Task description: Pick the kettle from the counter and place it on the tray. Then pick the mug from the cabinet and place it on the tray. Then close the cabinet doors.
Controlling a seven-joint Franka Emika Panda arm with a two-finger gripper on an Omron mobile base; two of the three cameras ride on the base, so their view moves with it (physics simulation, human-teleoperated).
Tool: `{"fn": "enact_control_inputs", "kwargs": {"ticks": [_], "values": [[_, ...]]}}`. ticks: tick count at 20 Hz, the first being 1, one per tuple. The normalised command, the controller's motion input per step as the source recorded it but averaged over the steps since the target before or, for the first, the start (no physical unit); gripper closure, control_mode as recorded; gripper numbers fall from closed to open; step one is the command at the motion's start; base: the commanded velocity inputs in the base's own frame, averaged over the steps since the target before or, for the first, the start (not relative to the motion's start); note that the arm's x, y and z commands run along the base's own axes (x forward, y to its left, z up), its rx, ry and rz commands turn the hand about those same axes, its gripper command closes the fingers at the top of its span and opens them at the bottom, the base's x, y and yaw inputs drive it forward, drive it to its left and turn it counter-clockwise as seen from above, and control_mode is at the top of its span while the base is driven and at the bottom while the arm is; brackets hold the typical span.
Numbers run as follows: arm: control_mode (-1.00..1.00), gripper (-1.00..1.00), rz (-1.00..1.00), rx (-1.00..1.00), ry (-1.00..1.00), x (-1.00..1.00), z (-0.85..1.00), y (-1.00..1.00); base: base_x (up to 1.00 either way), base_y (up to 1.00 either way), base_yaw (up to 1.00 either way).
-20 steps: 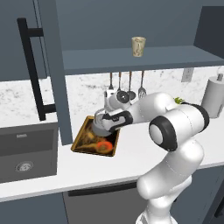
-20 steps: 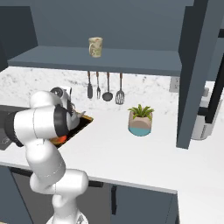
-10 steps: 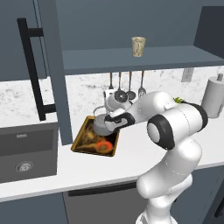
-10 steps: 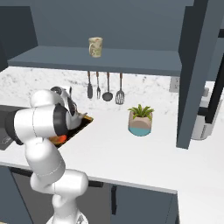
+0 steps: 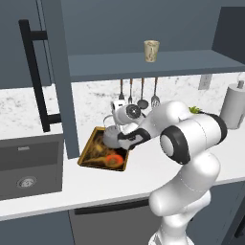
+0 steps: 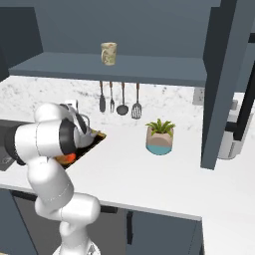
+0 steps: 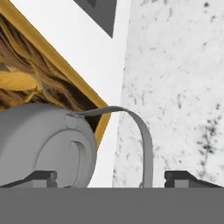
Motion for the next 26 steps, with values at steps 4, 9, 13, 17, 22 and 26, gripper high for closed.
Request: {"fn": "enact_control_inputs", "kwargs": {"ticks": [4,9,13,17,22,26], "values": [[-1.00,-1.00,0.08,0.00,-0.19,-0.24,0.19,0.00,0.00,0.00,0.00],[-1.00,-1.00,0.03,0.00,-0.18,-0.35,0.33,0.00,0.00,0.00,0.00],[-1.00,-1.00,0.00,0.00,-0.05,-0.43,0.40,0.00,0.00,0.00,0.00],[-1.00,-1.00,-0.06,0.17,0.00,-0.47,0.46,0.00,0.00,0.00,0.00],[-1.00,-1.00,-0.33,0.42,0.03,-0.41,0.63,0.00,0.00,0.00,0.00],[-1.00,-1.00,-0.44,0.48,0.10,-0.44,0.61,0.00,0.00,0.00,0.00]]}}
